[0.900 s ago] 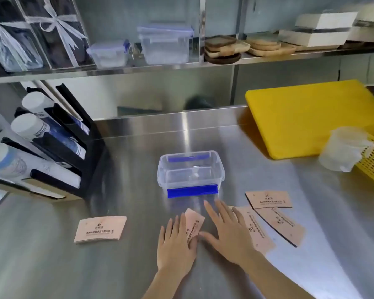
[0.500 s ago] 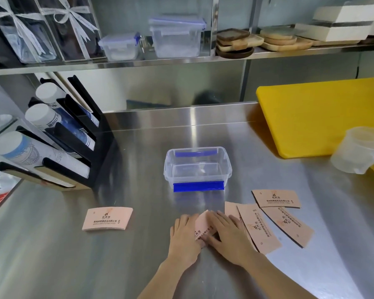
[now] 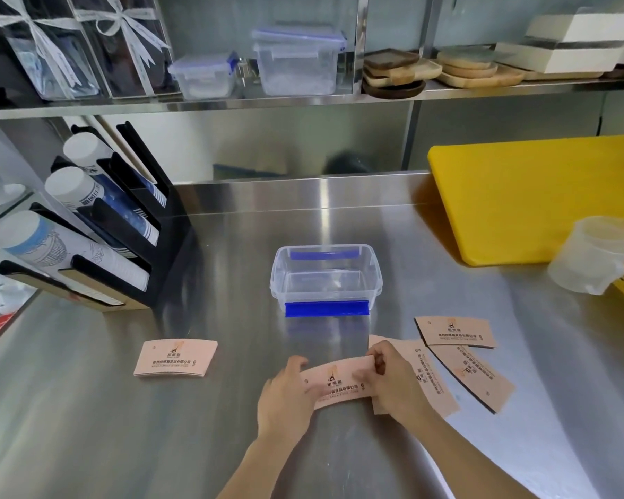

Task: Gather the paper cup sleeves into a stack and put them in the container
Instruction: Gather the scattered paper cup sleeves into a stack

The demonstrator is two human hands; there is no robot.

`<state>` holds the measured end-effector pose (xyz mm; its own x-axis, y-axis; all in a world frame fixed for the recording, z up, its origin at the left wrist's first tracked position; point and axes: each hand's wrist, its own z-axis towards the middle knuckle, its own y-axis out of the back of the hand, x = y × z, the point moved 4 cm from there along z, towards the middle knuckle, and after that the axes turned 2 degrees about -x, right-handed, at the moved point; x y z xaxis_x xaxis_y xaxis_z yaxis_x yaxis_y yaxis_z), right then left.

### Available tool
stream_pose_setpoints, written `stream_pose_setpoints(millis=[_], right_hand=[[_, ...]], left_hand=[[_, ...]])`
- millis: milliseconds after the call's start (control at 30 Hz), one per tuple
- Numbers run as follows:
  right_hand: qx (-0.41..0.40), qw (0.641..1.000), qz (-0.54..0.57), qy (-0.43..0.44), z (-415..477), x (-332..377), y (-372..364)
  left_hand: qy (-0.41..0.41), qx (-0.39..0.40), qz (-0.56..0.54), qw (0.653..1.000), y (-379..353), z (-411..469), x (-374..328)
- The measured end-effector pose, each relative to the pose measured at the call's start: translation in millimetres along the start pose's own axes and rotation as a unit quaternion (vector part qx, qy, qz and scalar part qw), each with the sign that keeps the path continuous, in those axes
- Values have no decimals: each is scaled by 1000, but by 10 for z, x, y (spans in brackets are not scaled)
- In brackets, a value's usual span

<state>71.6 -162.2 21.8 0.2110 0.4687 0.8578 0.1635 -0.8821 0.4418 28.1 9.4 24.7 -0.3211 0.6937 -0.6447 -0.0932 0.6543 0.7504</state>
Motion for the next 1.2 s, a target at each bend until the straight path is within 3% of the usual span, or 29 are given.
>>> stream_pose_setpoints(millis=[100, 233, 367, 500, 633, 733, 833, 967, 1200], right_hand=[[-8, 1000, 4, -10, -23, -33, 79], [-64, 997, -29, -1, -35, -40, 239], [-164, 966, -200, -27, -6, -83, 516], [-149, 927, -334, -86, 34, -158, 615], [-69, 957, -226, -170, 78, -212, 612], [-35, 977, -158, -141, 151, -213, 652], [-69, 992, 3, -102, 184, -147, 729], [-55, 959, 261, -97, 163, -31, 674], [-7, 862, 456, -221, 87, -148, 171]], left_hand=[[56, 32, -159, 985, 13, 57, 68], [69, 43, -247, 966, -48, 99, 104], [77, 2, -279, 957, -62, 115, 70], [77, -9, -289, 954, -91, 117, 12], [79, -8, -294, 952, -143, 117, -9], [78, -11, -299, 951, -148, 136, -22], [76, -15, -305, 949, -133, 163, -42], [76, -15, -334, 939, -132, 201, -59], [46, 16, -378, 925, -151, 170, -136]])
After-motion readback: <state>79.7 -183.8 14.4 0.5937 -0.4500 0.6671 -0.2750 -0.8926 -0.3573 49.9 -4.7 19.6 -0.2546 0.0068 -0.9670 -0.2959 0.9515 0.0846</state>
